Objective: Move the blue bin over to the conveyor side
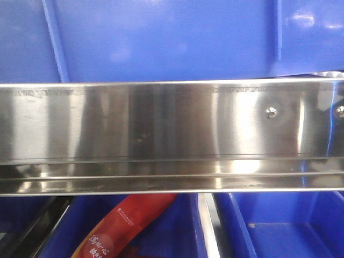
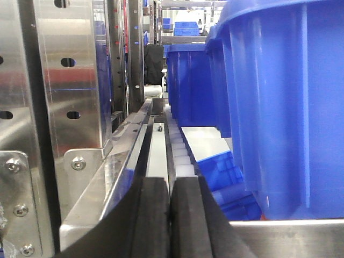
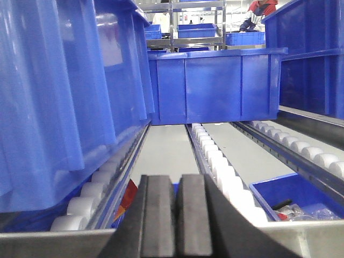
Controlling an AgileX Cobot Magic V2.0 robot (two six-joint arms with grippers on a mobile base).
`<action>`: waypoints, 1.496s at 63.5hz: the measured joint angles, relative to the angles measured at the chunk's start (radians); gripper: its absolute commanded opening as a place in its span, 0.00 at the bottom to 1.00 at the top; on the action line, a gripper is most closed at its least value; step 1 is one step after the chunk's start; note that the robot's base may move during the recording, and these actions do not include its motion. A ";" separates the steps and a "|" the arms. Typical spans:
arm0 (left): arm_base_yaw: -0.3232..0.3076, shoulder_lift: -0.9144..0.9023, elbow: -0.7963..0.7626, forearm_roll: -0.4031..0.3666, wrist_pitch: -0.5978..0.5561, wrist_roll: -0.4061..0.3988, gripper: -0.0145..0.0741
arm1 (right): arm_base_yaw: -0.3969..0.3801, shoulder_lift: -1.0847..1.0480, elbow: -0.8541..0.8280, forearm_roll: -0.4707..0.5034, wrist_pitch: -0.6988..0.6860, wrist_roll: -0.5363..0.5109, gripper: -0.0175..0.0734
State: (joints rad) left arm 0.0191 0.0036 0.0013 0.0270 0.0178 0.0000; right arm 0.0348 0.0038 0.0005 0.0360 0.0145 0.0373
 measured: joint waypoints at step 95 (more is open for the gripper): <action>0.000 0.220 -0.578 0.004 0.082 0.000 0.15 | 0.000 0.213 -0.716 -0.056 0.060 -0.008 0.12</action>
State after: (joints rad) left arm 0.0191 0.2236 -0.5762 0.0311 0.1001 0.0000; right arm 0.0348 0.2167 -0.7150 -0.0200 0.0746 0.0293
